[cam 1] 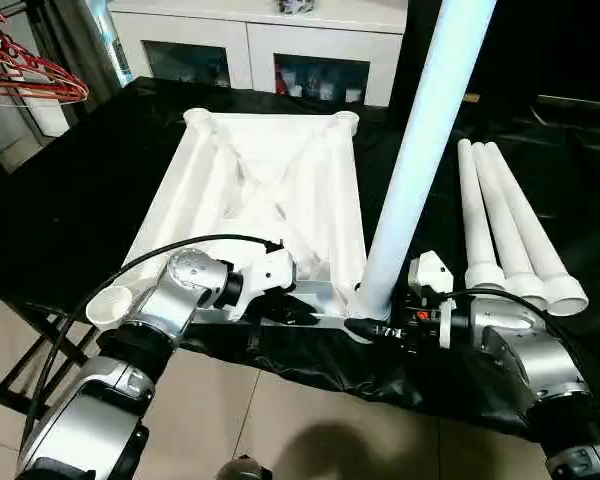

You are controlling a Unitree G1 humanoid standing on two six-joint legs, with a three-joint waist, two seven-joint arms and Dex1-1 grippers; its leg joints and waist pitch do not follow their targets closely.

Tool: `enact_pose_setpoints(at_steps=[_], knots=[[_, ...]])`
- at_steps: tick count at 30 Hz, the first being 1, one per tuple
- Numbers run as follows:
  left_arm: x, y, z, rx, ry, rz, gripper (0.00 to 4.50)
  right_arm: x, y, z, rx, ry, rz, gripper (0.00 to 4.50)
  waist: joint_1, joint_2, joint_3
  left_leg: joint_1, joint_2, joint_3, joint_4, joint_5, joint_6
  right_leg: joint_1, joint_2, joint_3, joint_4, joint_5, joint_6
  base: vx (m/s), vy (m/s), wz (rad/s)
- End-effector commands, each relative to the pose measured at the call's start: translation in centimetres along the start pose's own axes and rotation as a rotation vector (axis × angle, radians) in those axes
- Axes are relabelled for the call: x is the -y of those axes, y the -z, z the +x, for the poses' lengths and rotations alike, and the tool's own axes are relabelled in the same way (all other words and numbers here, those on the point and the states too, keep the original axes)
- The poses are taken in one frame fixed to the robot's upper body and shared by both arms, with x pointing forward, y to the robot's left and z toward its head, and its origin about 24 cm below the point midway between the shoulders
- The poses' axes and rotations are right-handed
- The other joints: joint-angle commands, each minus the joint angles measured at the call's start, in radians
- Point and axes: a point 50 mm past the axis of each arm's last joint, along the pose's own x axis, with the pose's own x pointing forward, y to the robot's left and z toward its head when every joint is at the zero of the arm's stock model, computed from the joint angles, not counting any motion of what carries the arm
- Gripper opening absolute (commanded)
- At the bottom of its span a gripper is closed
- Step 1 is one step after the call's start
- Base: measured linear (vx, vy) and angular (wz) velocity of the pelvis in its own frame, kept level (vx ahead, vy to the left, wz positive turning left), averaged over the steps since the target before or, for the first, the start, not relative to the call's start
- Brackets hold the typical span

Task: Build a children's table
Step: Rotate leg to tighten

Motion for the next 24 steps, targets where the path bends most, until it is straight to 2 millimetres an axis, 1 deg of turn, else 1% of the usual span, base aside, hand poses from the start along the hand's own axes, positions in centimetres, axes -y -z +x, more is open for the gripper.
enact_pose_setpoints(at_steps=[1, 3, 7, 8, 9, 10, 11, 12, 13, 14, 15, 16, 17, 18, 19, 20, 21, 22, 23, 24], knots=[[-0.4, 0.2, -0.4, -0.029, -0.034, -0.005, 0.0, -1.8, 0.7, 1.4, -0.018, -0.142, 0.025, 3.09, -0.001, -0.002, -0.064, 0.02, 0.085, -0.036, -0.063, -0.145, 0.073, 0.041, -0.114, 0.058, -0.064, 0.002, -0.221, 0.0, 0.0, 0.0], [-0.3, 0.1, -0.1, -0.009, -0.035, -0.014, 0.0, -2.0, 0.7, 1.7, -0.011, -0.128, 0.031, 2.91, 0.0, -0.002, -0.064, 0.018, 0.084, -0.036, -0.062, -0.142, 0.075, 0.042, -0.116, 0.057, -0.063, 0.009, -0.221, 0.0, 0.0, 0.0], [-0.3, -0.1, 0.3, 0.017, -0.05, -0.028, 0.0, -1.9, 0.8, 2.0, 0.004, -0.092, 0.041, 2.77, -0.001, -0.003, -0.063, 0.019, 0.085, -0.035, -0.064, -0.153, 0.065, 0.04, -0.117, 0.058, -0.066, -0.027, -0.223, 0.0, 0.0, 0.0], [-0.6, -0.3, 0.8, 0.022, -0.1, -0.042, 0.0, -1.3, 0.9, 2.6, 0.02, -0.008, 0.065, 2.76, -0.003, -0.003, -0.062, 0.02, 0.086, -0.035, -0.065, -0.16, 0.061, 0.04, -0.117, 0.059, -0.068, -0.042, -0.223, 0.0, 0.0, 0.0], [-0.6, -0.3, 0.8, 0.022, -0.104, -0.043, 0.0, -1.2, 0.9, 2.7, 0.022, -0.002, 0.067, 2.76, -0.004, -0.002, -0.061, 0.019, 0.085, -0.035, -0.066, -0.175, 0.053, 0.038, -0.118, 0.059, -0.07, -0.069, -0.222, 0.0, 0.0, 0.0], [-0.7, -0.4, 1.2, 0.023, -0.131, -0.053, 0.0, -0.7, 0.9, 3.1, 0.045, 0.075, 0.092, 2.75, -0.007, -0.007, -0.057, 0.02, 0.084, -0.037, -0.071, -0.2, 0.042, 0.039, -0.119, 0.059, -0.076, -0.122, -0.214, 0.0, 0.0, 0.0], [-1.0, -0.7, 1.8, 0.032, -0.177, -0.072, 0.0, 0.0, 1.0, 3.6, 0.072, 0.18, 0.132, 2.74, -0.01, -0.004, -0.054, 0.02, 0.084, -0.036, -0.072, -0.219, 0.034, 0.035, -0.121, 0.061, -0.077, -0.155, -0.215, 0.0, 0.0, 0.0], [-1.0, -0.8, 1.9, 0.036, -0.186, -0.077, 0.0, 0.2, 1.0, 3.7, 0.075, 0.198, 0.139, 2.74, -0.018, -0.006, -0.049, 0.022, 0.082, -0.041, -0.078, -0.256, 0.012, 0.035, -0.126, 0.061, -0.085, -0.243, -0.205, 0.0, 0.0, 0.0], [-1.1, -0.9, 2.1, 0.042, -0.201, -0.084, 0.0, 0.3, 1.0, 3.8, 0.081, 0.225, 0.151, 2.74, -0.021, -0.007, -0.049, 0.023, 0.08, -0.042, -0.08, -0.265, 0.002, 0.038, -0.126, 0.06, -0.089, -0.28, -0.196, 0.0, 0.0, 0.0], [-1.3, -1.3, 2.8, 0.058, -0.24, -0.096, 0.0, 0.6, 1.2, 4.5, 0.095, 0.289, 0.18, 2.74, -0.028, -0.006, -0.047, 0.028, 0.082, -0.043, -0.083, -0.28, -0.007, 0.034, -0.127, 0.064, -0.097, -0.332, -0.173, 0.0, 0.0, 0.0], [-1.3, -1.4, 3.0, 0.062, -0.251, -0.099, 0.0, 0.7, 1.2, 4.7, 0.096, 0.307, 0.189, 2.74, -0.034, -0.006, -0.046, 0.029, 0.083, -0.042, -0.085, -0.289, -0.012, 0.032, -0.125, 0.066, -0.097, -0.333, -0.175, 0.0, 0.0, 0.0], [-1.3, -1.6, 3.2, 0.065, -0.258, -0.102, 0.0, 0.7, 1.3, 5.0, 0.096, 0.324, 0.194, 2.73, -0.039, -0.008, -0.047, 0.027, 0.08, -0.044, -0.086, -0.289, -0.014, 0.037, -0.125, 0.064, -0.098, -0.333, -0.172, 0.0, 0.0, 0.0], [-1.3, -1.9, 3.8, 0.07, -0.272, -0.109, 0.0, 0.8, 1.4, 5.6, 0.093, 0.362, 0.204, 2.73, -0.039, -0.008, -0.047, 0.025, 0.079, -0.044, -0.086, -0.284, -0.012, 0.038, -0.126, 0.065, -0.098, -0.33, -0.169, 0.0, 0.0, 0.0], [-1.4, -2.2, 4.3, 0.07, -0.296, -0.114, 0.0, 0.8, 1.5, 6.2, 0.087, 0.392, 0.214, 2.73, -0.043, -0.006, -0.047, 0.027, 0.079, -0.043, -0.086, -0.285, -0.013, 0.033, -0.125, 0.066, -0.099, -0.325, -0.169, 0.0, 0.0, 0.0], [-1.4, -2.2, 4.3, 0.07, -0.296, -0.114, 0.0, 0.8, 1.5, 6.2, 0.087, 0.392, 0.214, 2.73, -0.046, -0.007, -0.045, 0.027, 0.078, -0.043, -0.087, -0.289, -0.013, 0.033, -0.124, 0.067, -0.101, -0.331, -0.167, 0.0, 0.0, 0.0], [-1.4, -2.5, 4.7, 0.07, -0.312, -0.116, 0.0, 0.9, 1.6, 6.7, 0.079, 0.427, 0.221, 2.73, -0.047, -0.008, -0.046, 0.028, 0.077, -0.042, -0.086, -0.282, -0.009, 0.035, -0.124, 0.067, -0.102, -0.334, -0.163, 0.0, 0.0, 0.0], [-1.7, -3.3, 5.6, 0.076, -0.367, -0.128, 0.0, 1.2, 1.6, 7.8, 0.059, 0.524, 0.251, 2.73, -0.05, -0.008, -0.046, 0.029, 0.077, -0.042, -0.086, -0.28, -0.01, 0.033, -0.124, 0.067, -0.102, -0.331, -0.166, 0.0, 0.0, 0.0], [-1.7, -3.5, 5.8, 0.079, -0.379, -0.132, 0.0, 1.3, 1.7, 8.2, 0.054, 0.555, 0.266, 2.73, -0.055, -0.007, -0.046, 0.028, 0.077, -0.042, -0.087, -0.279, -0.015, 0.032, -0.124, 0.068, -0.099, -0.325, -0.171, 0.0, 0.0, 0.0], [-1.7, -3.8, 6.2, 0.083, -0.392, -0.139, 0.0, 1.5, 1.6, 8.5, 0.061, 0.595, 0.295, 2.73, -0.06, -0.006, -0.044, 0.028, 0.075, -0.044, -0.09, -0.292, -0.019, 0.033, -0.121, 0.064, -0.102, -0.344, -0.169, 0.0, 0.0, 0.0], [-1.7, -3.8, 6.2, 0.083, -0.392, -0.139, 0.0, 1.5, 1.6, 8.5, 0.061, 0.595, 0.295, 2.73, -0.06, -0.01, -0.045, 0.03, 0.076, -0.043, -0.089, -0.287, -0.016, 0.032, -0.123, 0.066, -0.102, -0.342, -0.166, 0.0, 0.0, 0.0]])
